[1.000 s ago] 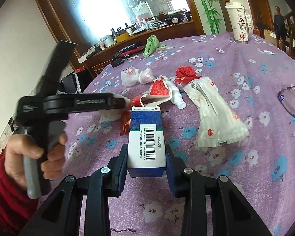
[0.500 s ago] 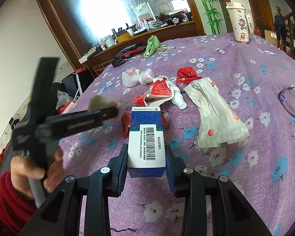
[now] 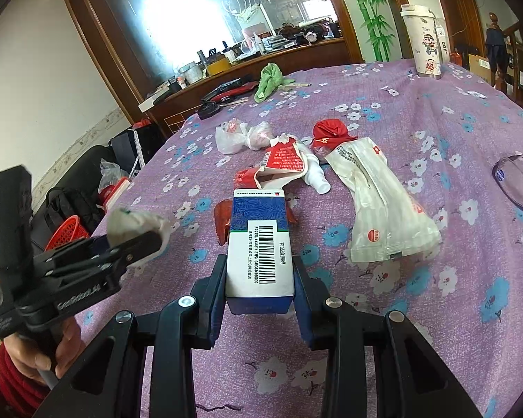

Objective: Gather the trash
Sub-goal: 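Lift the sock and blue-white box and carry both toward the red wastebasket, then open the left tool over the basket to drop the sock while the right tool drops the box, then move both open tools back to the trash on the table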

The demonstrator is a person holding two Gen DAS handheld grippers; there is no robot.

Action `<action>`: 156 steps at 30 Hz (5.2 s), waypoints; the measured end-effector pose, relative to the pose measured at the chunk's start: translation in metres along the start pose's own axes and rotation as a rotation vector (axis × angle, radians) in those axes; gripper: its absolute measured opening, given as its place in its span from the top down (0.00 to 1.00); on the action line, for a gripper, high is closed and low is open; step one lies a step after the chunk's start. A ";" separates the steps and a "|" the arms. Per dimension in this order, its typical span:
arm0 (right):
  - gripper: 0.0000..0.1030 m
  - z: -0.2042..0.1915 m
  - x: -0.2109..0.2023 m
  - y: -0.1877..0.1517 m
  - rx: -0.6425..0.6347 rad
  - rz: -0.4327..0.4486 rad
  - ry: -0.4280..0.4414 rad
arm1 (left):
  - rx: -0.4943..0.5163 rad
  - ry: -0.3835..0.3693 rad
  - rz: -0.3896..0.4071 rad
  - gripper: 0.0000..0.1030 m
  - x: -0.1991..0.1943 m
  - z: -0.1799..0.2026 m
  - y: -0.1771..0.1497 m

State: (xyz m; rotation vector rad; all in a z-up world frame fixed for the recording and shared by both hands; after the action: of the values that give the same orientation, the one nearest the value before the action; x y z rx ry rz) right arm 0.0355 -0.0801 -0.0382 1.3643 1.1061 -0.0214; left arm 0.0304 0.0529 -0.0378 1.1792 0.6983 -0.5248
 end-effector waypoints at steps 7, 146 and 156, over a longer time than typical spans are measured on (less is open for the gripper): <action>0.64 0.002 0.000 0.000 -0.019 -0.017 -0.067 | -0.002 0.004 0.011 0.57 -0.013 -0.010 -0.008; 0.57 -0.350 0.105 0.105 -0.371 -0.122 0.299 | -0.409 0.243 0.293 0.32 -0.164 -0.345 0.028; 0.57 -0.238 0.065 0.078 -0.223 -0.113 0.202 | -0.277 0.158 0.217 0.32 -0.134 -0.249 0.025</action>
State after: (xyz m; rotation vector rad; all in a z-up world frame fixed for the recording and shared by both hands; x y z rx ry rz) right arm -0.0284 0.1626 0.0237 1.1207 1.3125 0.1563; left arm -0.0970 0.2995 0.0221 1.0258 0.7410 -0.1474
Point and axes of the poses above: each gripper's, at about its wrist camera, not at the fingertips, and x roughly the way its jaws point, z to its right, y to its top, the point moved 10 cm from there along x, roughly the way its jaws point, and after that the axes turned 15 degrees about -x, right-handed, at the moved point
